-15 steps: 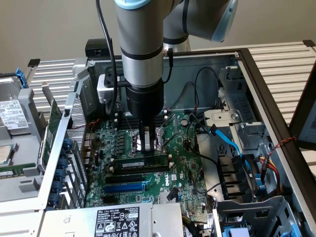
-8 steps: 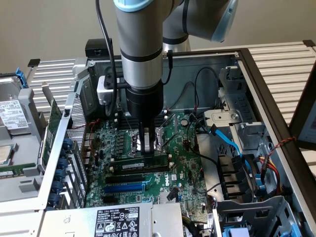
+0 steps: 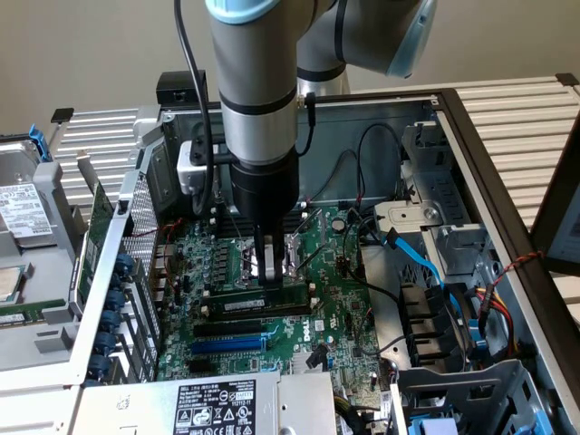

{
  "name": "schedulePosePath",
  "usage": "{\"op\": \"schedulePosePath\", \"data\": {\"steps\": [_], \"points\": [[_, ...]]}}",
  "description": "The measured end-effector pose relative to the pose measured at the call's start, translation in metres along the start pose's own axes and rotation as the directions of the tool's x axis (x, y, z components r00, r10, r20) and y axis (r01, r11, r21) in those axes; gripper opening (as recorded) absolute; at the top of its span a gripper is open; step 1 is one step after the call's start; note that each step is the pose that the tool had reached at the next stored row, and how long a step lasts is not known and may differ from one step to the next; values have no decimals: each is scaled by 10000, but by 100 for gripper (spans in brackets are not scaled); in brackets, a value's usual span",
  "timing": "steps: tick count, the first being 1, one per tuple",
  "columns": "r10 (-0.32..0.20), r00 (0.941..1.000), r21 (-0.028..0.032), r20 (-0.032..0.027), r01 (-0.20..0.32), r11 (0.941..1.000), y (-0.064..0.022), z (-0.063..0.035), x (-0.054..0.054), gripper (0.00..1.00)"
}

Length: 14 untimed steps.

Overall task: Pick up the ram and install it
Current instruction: 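Insert the ram into the slot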

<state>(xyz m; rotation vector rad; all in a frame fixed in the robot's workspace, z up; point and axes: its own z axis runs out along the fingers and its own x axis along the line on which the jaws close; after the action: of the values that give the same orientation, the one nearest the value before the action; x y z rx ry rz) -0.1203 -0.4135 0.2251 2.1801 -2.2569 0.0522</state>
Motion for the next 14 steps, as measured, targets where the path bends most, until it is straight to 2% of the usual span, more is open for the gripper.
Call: {"op": "schedulePosePath", "data": {"steps": [4, 7, 8, 9, 12, 14], "points": [[-20, 10000, 21, 3, 20, 10000, 3, 4, 0, 13], [-35, 10000, 2, 2, 35, 10000, 4, 3, 0, 15], [-40, 10000, -46, 1, 40, 10000, 4, -3, 0, 15], [-45, 10000, -114, 0, 45, 9999, 4, -14, 0, 21], [-53, 10000, -325, -7, 53, 9995, 3, -44, 1, 21], [-56, 10000, -413, -9, 56, 9991, 2, -79, 2, 21]]}}
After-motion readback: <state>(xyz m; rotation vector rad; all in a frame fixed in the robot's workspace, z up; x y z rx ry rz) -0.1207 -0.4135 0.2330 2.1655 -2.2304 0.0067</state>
